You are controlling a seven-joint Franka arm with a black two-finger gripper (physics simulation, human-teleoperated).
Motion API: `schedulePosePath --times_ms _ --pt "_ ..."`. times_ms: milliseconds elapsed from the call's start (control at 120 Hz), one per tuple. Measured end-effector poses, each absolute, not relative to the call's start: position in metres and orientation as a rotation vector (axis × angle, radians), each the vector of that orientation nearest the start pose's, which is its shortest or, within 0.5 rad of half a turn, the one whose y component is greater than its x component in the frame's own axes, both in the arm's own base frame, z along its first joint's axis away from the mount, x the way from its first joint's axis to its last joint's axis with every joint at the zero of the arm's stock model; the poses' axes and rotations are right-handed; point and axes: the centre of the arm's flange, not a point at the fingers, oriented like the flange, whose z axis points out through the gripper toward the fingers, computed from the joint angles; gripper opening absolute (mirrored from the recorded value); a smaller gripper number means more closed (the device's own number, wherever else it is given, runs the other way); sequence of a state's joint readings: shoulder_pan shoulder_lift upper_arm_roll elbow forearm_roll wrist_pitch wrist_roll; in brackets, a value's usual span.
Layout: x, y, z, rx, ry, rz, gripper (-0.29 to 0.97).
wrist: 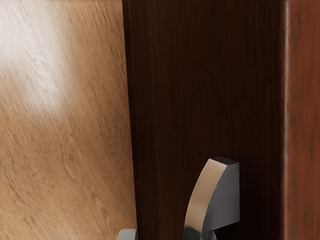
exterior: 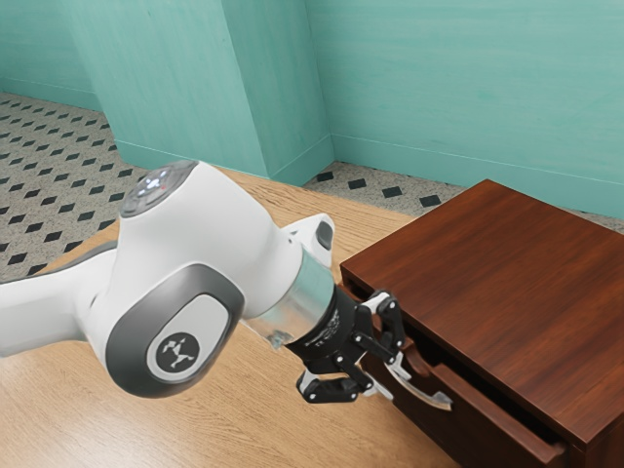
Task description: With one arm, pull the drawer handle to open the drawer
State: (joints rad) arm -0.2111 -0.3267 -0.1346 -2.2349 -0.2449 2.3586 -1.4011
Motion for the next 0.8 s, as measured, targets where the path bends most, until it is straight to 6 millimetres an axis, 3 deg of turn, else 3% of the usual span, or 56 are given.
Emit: schedulePosePath --times_ms 317,800 --pt "0.451 -0.174 0.559 -2.971 -2.001 -0.301 -0.09" --pt "0.427 -0.168 0.561 -2.967 -1.998 -0.314 -0.11"
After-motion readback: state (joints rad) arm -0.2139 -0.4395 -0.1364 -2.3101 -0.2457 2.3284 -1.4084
